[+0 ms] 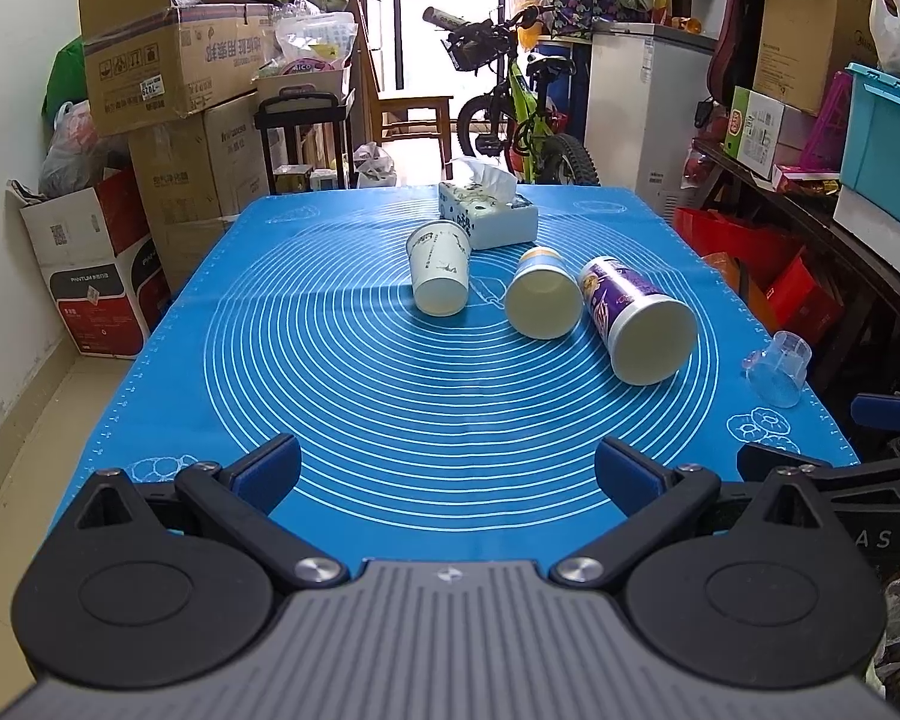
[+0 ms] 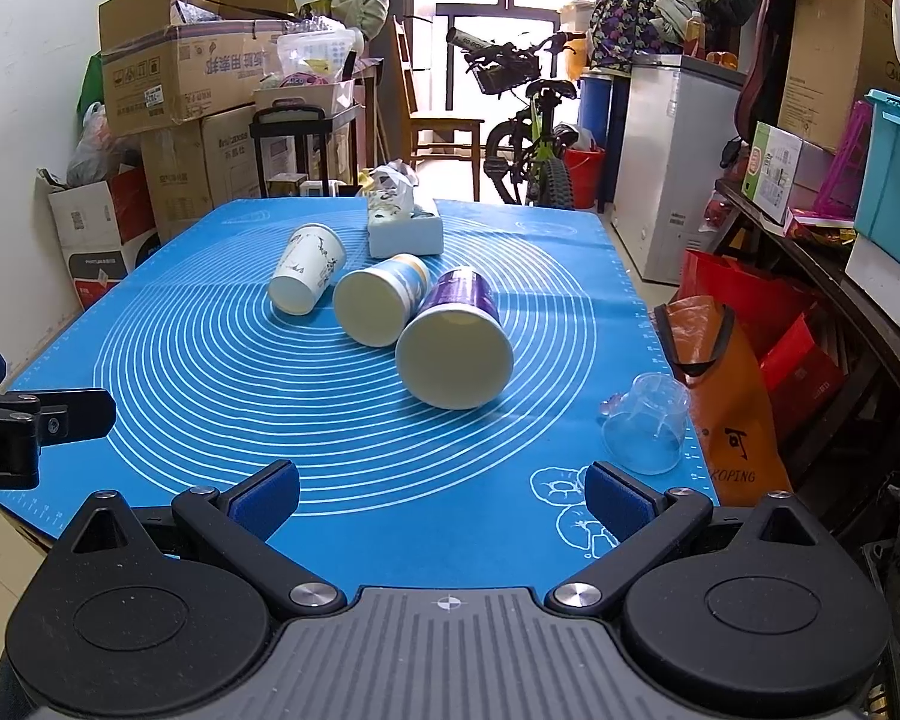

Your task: Flip cup upside down

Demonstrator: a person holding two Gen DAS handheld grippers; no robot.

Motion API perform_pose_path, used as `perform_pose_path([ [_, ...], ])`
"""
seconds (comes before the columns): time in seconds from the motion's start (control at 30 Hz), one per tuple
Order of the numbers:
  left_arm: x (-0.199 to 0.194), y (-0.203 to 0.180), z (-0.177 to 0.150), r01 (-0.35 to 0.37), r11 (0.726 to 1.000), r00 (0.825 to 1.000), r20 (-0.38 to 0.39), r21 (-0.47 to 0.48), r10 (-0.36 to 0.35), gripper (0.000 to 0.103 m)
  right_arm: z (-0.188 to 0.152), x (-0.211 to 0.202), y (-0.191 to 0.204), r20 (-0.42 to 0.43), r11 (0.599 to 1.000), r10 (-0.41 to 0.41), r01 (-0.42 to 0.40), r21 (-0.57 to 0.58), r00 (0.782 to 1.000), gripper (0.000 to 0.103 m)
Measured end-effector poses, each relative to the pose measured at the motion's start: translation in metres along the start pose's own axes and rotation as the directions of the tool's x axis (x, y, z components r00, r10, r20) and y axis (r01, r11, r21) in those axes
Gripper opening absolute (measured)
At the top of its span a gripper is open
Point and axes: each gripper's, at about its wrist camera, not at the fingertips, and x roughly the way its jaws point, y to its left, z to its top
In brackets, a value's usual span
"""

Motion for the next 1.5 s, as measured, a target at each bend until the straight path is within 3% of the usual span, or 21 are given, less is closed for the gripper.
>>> perform_pose_path([
  [1.5,0.0036,0.0012,0.0002,-0.014,1.000,1.000,-0.004,0.008,0.014,0.103,0.0027,0.0004,0.0000,0.002,1.000,0.011,-0.010,-0.007,1.000,0.101],
])
